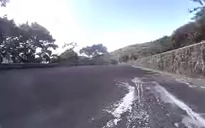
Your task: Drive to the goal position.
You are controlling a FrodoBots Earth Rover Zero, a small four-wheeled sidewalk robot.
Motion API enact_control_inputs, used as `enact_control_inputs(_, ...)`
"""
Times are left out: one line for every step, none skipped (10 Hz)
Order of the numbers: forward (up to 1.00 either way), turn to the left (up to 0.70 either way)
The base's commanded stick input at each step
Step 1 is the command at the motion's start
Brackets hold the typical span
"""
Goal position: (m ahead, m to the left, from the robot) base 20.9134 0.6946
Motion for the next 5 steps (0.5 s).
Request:
enact_control_inputs(0.7,0.0)
enact_control_inputs(0.7,0.0)
enact_control_inputs(0.7,0.0)
enact_control_inputs(0.7,0.0)
enact_control_inputs(0.7,0.0)
